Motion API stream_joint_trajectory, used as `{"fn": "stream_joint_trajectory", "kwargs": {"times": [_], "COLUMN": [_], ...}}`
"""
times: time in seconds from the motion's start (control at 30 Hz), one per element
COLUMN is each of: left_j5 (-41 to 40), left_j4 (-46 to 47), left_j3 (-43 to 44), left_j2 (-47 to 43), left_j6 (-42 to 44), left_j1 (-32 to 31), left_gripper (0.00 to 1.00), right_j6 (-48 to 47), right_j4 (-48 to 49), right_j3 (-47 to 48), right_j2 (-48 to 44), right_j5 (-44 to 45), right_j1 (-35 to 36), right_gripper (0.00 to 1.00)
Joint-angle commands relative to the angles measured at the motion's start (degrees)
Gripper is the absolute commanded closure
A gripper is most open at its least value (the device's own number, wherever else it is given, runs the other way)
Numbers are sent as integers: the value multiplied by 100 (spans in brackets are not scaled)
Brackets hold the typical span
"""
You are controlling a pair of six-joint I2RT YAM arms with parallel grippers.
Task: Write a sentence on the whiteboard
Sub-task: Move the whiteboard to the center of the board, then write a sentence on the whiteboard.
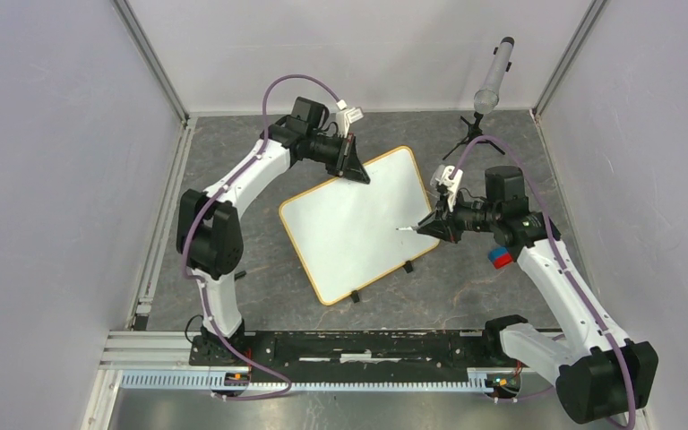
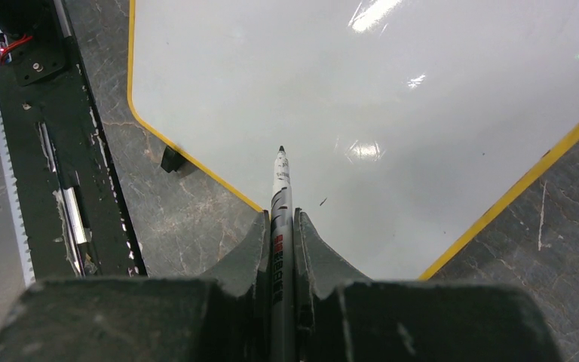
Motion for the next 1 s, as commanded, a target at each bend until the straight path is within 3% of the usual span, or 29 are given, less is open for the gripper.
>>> {"fn": "stream_joint_trajectory", "kwargs": {"times": [0.0, 0.37, 0.63, 0.97], "left_j5": [75, 225, -243, -497], "left_j4": [-557, -1116, -1393, -1487], "left_j3": [190, 434, 851, 809], "left_j2": [295, 618, 164, -726], "left_j6": [499, 1054, 1139, 959], "left_j1": [-406, -637, -464, 551], "left_gripper": [88, 89, 53, 4], "right_j6": [-9, 9, 43, 5], "right_j4": [64, 99, 110, 301], "right_j3": [84, 106, 193, 442], "right_j2": [-73, -41, -32, 19], "right_j5": [-109, -91, 3, 206], "right_j1": [83, 201, 353, 699], "right_gripper": [100, 100, 100, 100]}}
